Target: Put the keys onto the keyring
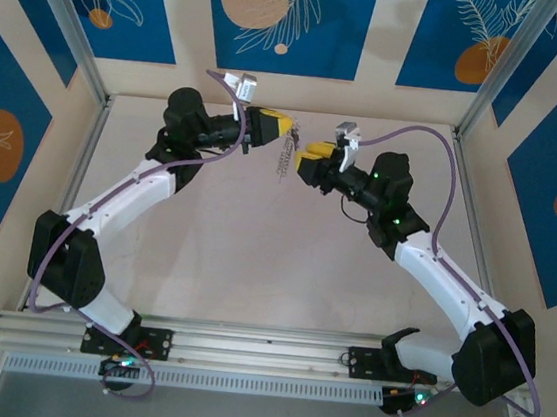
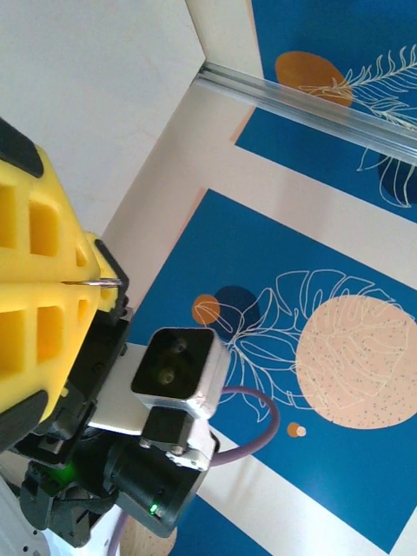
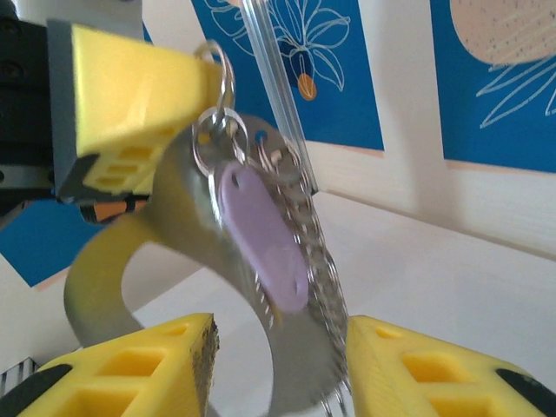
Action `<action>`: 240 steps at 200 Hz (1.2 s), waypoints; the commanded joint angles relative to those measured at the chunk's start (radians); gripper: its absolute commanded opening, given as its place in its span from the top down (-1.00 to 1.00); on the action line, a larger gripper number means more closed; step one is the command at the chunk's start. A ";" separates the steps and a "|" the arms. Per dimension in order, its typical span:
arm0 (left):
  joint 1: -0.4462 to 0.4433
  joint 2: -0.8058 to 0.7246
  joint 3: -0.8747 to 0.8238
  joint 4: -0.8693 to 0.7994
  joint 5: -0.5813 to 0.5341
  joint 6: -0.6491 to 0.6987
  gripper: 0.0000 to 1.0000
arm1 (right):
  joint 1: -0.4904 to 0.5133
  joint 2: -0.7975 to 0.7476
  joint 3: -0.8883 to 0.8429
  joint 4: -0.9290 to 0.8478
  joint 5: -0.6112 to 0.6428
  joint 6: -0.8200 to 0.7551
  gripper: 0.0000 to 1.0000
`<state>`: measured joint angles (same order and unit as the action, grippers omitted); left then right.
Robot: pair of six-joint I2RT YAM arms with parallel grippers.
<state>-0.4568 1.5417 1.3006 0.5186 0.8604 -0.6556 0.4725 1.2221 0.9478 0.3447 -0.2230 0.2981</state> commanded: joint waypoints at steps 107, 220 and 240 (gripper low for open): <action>-0.018 0.020 0.006 0.119 0.050 -0.050 1.00 | 0.028 0.101 0.138 -0.032 -0.049 -0.082 0.94; -0.019 0.028 0.012 0.144 0.044 -0.064 1.00 | 0.093 0.137 0.157 -0.188 -0.128 -0.133 1.00; -0.020 0.031 0.011 0.146 0.045 -0.065 1.00 | 0.089 0.136 0.156 -0.185 -0.113 -0.127 1.00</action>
<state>-0.4625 1.5620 1.2980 0.5911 0.8898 -0.7025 0.5434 1.3392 1.0843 0.2111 -0.3038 0.1928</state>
